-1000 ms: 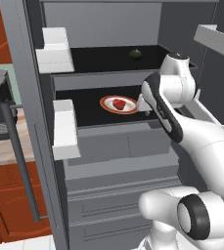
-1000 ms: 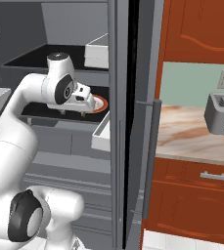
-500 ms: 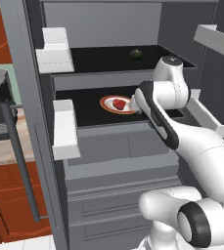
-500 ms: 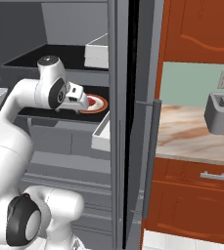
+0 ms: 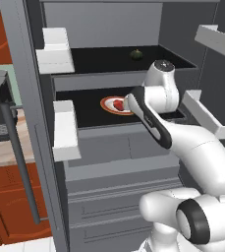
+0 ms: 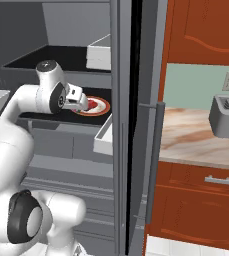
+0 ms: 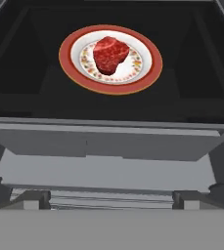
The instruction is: Transport the steak from the fridge to the microwave and turn on the microwave.
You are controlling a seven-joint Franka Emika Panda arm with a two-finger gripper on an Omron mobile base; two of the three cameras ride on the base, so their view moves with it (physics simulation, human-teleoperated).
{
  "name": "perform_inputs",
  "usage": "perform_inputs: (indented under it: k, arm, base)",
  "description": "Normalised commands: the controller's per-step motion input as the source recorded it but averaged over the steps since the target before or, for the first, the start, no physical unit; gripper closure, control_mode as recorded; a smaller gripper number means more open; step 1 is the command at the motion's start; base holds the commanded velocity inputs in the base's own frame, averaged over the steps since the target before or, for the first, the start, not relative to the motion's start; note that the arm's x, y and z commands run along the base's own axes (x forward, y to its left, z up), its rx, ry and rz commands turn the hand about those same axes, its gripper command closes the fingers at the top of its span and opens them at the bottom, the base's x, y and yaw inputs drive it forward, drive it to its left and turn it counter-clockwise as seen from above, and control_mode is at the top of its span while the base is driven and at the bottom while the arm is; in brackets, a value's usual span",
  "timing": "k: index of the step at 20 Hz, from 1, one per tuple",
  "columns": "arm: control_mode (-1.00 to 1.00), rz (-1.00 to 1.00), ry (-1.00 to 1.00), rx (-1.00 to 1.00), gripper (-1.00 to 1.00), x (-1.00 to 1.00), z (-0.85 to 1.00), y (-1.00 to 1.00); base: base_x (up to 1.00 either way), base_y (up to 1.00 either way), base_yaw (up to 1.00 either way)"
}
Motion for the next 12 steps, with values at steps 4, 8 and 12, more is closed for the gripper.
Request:
perform_inputs:
  k: [4,8,12]
  arm:
    - [-1.00,0.00,0.00,0.00,-1.00,0.41,-0.01,0.02]
    - [-1.00,0.00,0.00,0.00,-1.00,0.41,-0.08,0.00]
    - [-1.00,0.00,0.00,0.00,-1.00,0.41,-0.20,0.01]
  base:
    - [0.00,0.00,0.00]
    - [0.00,0.00,0.00]
    - [0.00,0.00,0.00]
